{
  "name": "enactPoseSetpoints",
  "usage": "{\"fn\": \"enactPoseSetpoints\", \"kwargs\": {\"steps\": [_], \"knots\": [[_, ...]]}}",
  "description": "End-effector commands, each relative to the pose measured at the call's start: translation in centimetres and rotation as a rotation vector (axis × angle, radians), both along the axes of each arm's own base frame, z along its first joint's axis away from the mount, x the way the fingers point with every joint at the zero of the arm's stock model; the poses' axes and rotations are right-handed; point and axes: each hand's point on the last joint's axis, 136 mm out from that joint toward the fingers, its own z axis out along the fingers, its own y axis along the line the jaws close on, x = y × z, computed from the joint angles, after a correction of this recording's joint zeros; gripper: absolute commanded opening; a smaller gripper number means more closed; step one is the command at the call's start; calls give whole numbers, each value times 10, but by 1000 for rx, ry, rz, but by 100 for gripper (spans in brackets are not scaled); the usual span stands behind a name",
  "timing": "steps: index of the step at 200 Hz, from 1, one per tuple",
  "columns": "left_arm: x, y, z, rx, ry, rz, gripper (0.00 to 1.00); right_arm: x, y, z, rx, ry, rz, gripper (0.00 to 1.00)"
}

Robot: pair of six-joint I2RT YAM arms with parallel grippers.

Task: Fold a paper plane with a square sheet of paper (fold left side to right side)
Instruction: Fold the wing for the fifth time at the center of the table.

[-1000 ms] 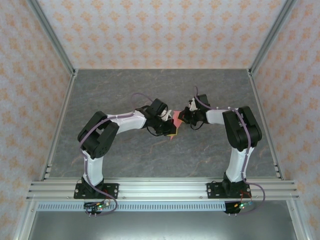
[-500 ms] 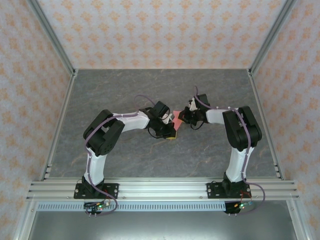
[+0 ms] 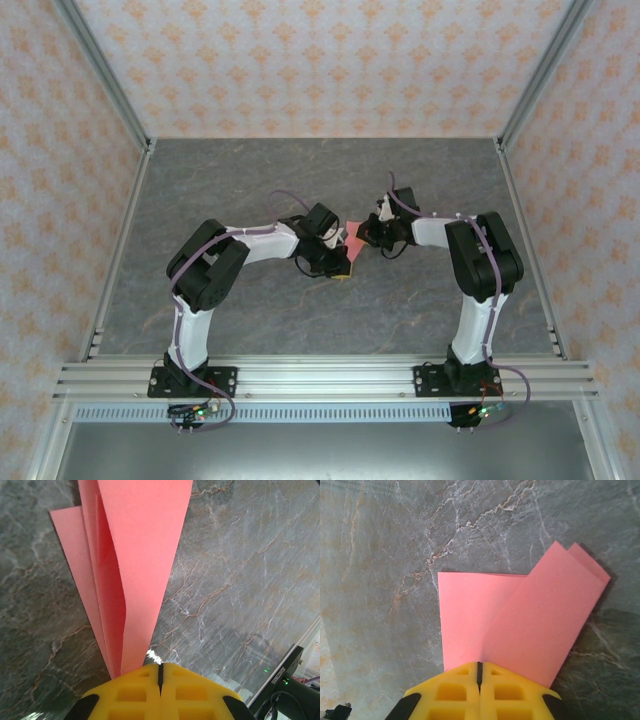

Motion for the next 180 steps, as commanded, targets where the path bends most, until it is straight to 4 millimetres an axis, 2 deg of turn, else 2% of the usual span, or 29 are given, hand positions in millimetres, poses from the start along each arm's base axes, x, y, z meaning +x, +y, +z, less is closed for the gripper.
{"fn": "enactPoseSetpoints", "kwargs": {"steps": [1, 180], "knots": [[-3, 8, -13, 34, 18, 3, 3, -15, -19, -35, -118, 96, -29, 0], [-12, 20, -29, 46, 92, 22, 2, -16, -22, -35, -146, 119, -31, 0]]}}
